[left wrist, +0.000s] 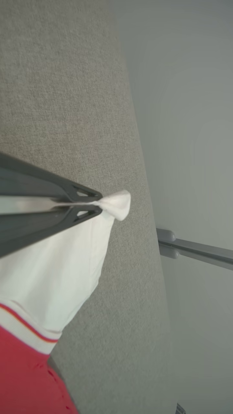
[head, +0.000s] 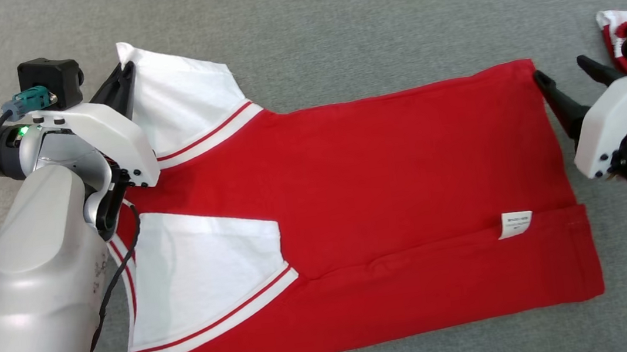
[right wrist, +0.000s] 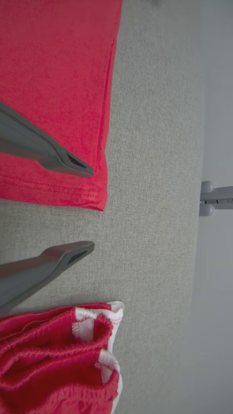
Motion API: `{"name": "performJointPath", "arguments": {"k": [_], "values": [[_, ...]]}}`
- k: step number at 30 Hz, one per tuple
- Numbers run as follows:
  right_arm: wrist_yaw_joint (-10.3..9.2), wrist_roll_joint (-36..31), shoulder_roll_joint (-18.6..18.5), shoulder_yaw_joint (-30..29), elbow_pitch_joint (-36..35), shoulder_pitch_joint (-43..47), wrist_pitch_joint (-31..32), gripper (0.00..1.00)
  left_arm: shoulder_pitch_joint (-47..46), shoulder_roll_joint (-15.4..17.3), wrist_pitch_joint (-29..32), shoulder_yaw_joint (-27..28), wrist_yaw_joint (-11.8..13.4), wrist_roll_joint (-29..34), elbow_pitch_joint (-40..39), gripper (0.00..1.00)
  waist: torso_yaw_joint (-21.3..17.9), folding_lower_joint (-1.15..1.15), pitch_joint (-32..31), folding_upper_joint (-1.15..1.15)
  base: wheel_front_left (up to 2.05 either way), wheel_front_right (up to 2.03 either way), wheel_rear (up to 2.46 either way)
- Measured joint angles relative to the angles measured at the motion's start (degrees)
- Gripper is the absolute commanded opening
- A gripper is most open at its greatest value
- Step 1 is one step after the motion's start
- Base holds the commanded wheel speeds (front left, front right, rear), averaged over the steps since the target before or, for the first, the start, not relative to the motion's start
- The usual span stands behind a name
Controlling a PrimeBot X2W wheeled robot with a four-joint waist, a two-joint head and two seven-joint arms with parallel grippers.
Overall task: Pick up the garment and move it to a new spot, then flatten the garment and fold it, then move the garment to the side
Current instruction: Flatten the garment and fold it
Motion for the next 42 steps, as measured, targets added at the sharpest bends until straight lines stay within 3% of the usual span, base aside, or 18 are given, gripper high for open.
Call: {"name": "performJointPath", "arguments": {"k": [12,15,17,19,24,26,27,34,42], "values": [[0.00,3.1,-2.2,6.4,12.8,-9.6,3.1,0.99,1.0,-0.5,0.3,-0.9,0.0,-1.0,-4.8,0.00,2.7,0.00,2.3,0.00,0.00,0.00,0.00],[0.00,4.7,-2.8,8.7,14.4,-10.9,3.1,0.74,1.2,-0.4,0.4,-0.9,0.2,-1.2,-5.8,0.00,2.9,0.00,2.6,0.00,0.00,0.00,0.00],[0.00,5.8,-3.0,10.2,15.2,-11.7,2.9,0.49,1.5,-0.3,0.5,-1.0,0.4,-1.3,-6.4,0.00,3.0,0.00,2.8,0.00,0.00,0.00,0.00],[0.01,6.8,-3.4,11.6,15.9,-12.6,2.6,0.41,1.8,-0.1,0.6,-1.0,0.5,-1.5,-6.9,0.00,3.0,0.00,3.0,0.00,0.00,0.00,0.00],[0.01,8.9,-4.4,14.6,17.5,-13.9,1.8,0.32,2.2,0.2,0.9,-0.9,0.8,-1.8,-8.1,0.00,3.2,0.00,3.1,0.00,0.00,0.00,0.00],[0.01,9.4,-4.7,15.5,18.2,-14.2,1.0,0.14,2.5,0.4,1.0,-0.9,0.9,-2.2,-8.5,0.00,3.2,0.00,3.1,0.00,0.00,0.00,0.00],[0.01,9.6,-4.8,15.9,18.4,-14.3,0.2,0.00,2.8,0.5,1.0,-0.9,1.0,-2.2,-8.7,0.00,3.2,0.00,3.0,0.00,0.00,0.00,0.00],[0.01,11.8,-6.0,17.1,19.0,-14.4,-6.1,0.00,5.0,0.8,-1.3,-0.8,1.0,-2.8,-11.4,0.00,3.3,0.00,1.8,0.00,0.00,0.00,0.00],[0.00,15.5,-8.2,16.7,11.2,-5.3,-13.9,0.00,11.2,2.1,-5.2,-0.6,1.1,-3.8,-18.5,0.00,3.3,0.00,-1.6,0.00,0.00,0.00,0.00]]}}
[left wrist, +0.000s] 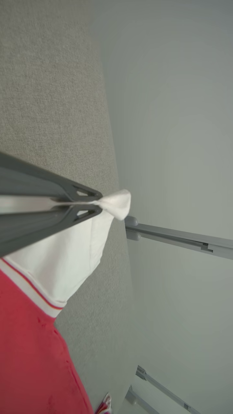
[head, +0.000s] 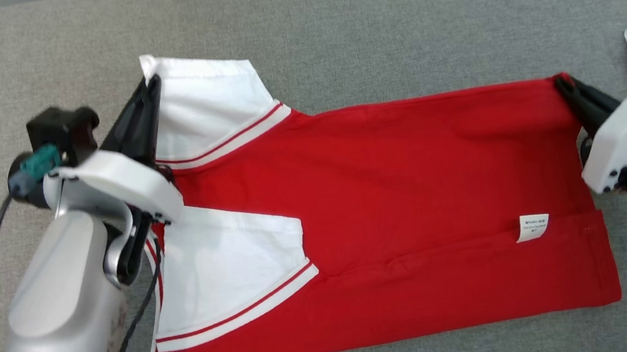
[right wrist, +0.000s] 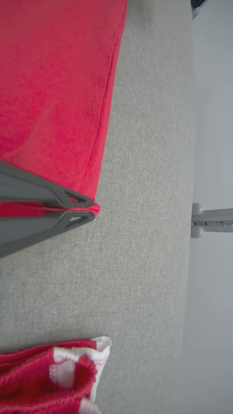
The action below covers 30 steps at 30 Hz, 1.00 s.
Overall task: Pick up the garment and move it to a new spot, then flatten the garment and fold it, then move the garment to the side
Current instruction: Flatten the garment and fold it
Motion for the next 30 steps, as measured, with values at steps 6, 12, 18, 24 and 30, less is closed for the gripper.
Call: {"name": "performJointPath", "arguments": {"k": [6,12,18,24,30], "values": [[0.00,-0.2,-0.2,-2.6,-7.0,9.2,-3.6,0.00,9.8,1.8,-2.0,0.2,2.4,-0.3,-9.5,0.00,-0.1,0.00,-2.6,0.00,0.00,0.00,0.00],[0.00,-3.5,1.2,-7.9,-13.2,18.6,-5.0,0.00,21.4,3.4,-2.5,1.0,6.3,-1.0,-20.4,0.00,0.2,0.00,-5.6,0.00,0.00,0.00,0.00],[0.00,-7.0,3.8,-14.9,-19.2,28.2,-4.2,0.00,32.6,3.4,-1.8,1.9,9.8,-3.9,-28.8,0.00,0.6,0.00,-8.7,0.00,0.00,0.00,0.00],[0.00,-8.9,7.9,-18.3,-23.3,35.5,-1.8,0.00,39.5,3.0,-1.3,2.3,11.8,-6.0,-31.4,0.00,0.4,0.00,-10.8,0.00,0.00,0.00,0.00],[0.00,-11.2,10.0,-20.7,-24.3,38.4,-1.2,0.22,42.3,2.0,-1.3,1.7,12.0,-7.5,-30.9,0.00,0.0,0.00,-12.0,0.00,0.00,0.00,0.00]]}}
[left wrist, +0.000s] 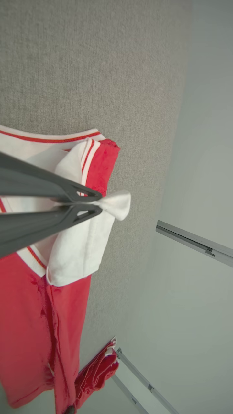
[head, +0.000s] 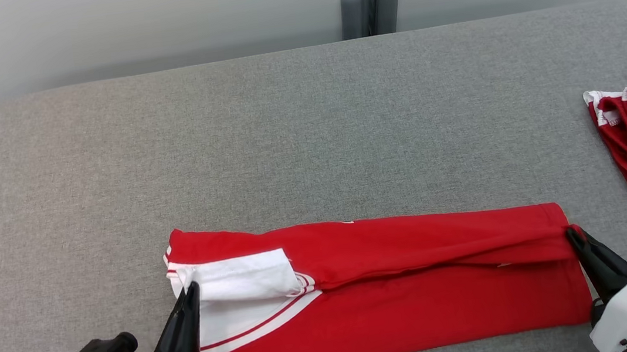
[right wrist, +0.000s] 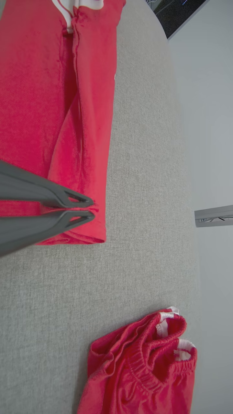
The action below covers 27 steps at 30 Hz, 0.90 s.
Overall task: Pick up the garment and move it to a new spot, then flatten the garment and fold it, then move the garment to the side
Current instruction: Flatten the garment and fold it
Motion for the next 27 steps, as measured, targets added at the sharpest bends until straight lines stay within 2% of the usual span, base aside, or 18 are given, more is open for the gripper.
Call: {"name": "performJointPath", "arguments": {"k": [2,3,4,5,16,27], "values": [[0.00,-0.3,0.8,-1.0,-0.1,0.8,-0.2,0.49,0.8,-0.5,-0.3,0.2,-0.1,-1.1,0.1,0.00,-0.1,0.00,-0.2,0.00,0.00,0.00,0.00],[0.01,-0.4,1.2,-1.7,-0.2,1.3,-0.5,0.99,1.4,-0.6,-0.5,0.4,-0.2,-1.6,0.1,0.36,0.0,0.00,-0.3,0.00,0.00,0.00,0.00],[0.00,-0.4,1.5,-2.5,-0.2,1.9,-0.9,1.00,2.0,-0.6,-0.6,0.4,-0.3,-1.7,0.2,0.74,0.0,0.00,-0.4,0.00,0.00,0.00,0.00],[0.00,-0.6,1.8,-3.2,-0.4,2.6,-1.2,1.00,2.7,-0.5,-0.8,0.6,-0.3,-2.1,0.2,1.00,0.0,0.00,-0.5,0.00,0.00,0.00,0.00],[0.00,-1.7,6.0,-11.7,-3.9,8.4,-4.1,1.00,6.8,-0.5,-4.0,5.1,1.6,-3.2,-2.5,1.00,0.2,0.00,-1.4,0.00,0.00,0.00,0.00],[0.00,-3.6,7.7,-13.3,-5.0,8.2,-2.8,1.00,3.6,-1.1,-4.6,2.6,1.5,1.1,-2.3,1.00,-0.1,0.00,-2.2,0.00,0.00,0.00,0.00]]}}
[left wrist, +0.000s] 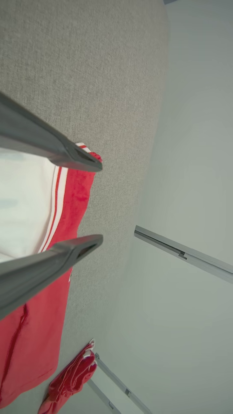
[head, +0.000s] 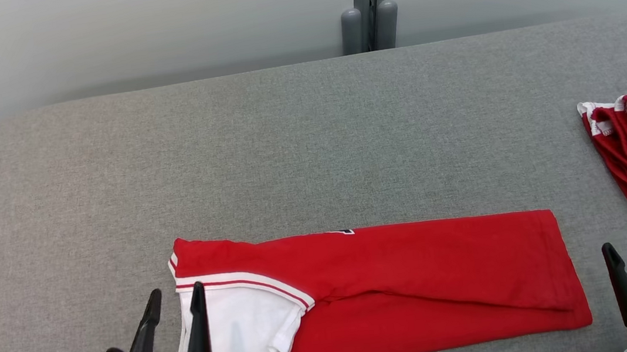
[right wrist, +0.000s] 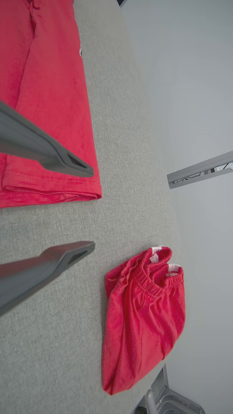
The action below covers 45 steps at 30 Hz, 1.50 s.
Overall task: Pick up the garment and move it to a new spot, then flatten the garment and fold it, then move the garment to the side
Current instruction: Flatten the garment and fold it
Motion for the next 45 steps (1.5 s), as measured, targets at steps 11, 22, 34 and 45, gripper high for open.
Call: {"name": "performJointPath", "arguments": {"k": [11,22,34,45], "values": [[0.00,-2.8,0.0,3.9,9.3,-6.3,1.7,1.00,-4.7,-3.1,-0.5,-2.6,-0.8,3.0,3.6,1.00,1.0,0.00,-0.6,0.00,0.00,0.00,0.00],[0.00,-3.4,-0.7,5.4,25.0,-12.0,2.3,1.00,-5.1,-4.2,-0.7,-2.5,-1.1,3.6,4.9,1.00,4.0,0.00,-0.4,0.00,0.00,0.00,0.00],[0.01,-0.6,-0.9,10.2,29.6,-14.8,1.7,0.00,-5.0,-4.4,-0.7,-1.5,-1.3,4.0,5.0,1.00,4.3,0.00,-0.1,0.00,0.00,0.00,0.00],[0.01,5.8,-4.3,10.3,26.1,-15.6,2.8,0.00,-4.6,-4.5,-0.8,-0.4,-1.4,4.3,4.5,1.00,2.2,0.00,-0.5,0.00,0.00,0.00,0.00]]}}
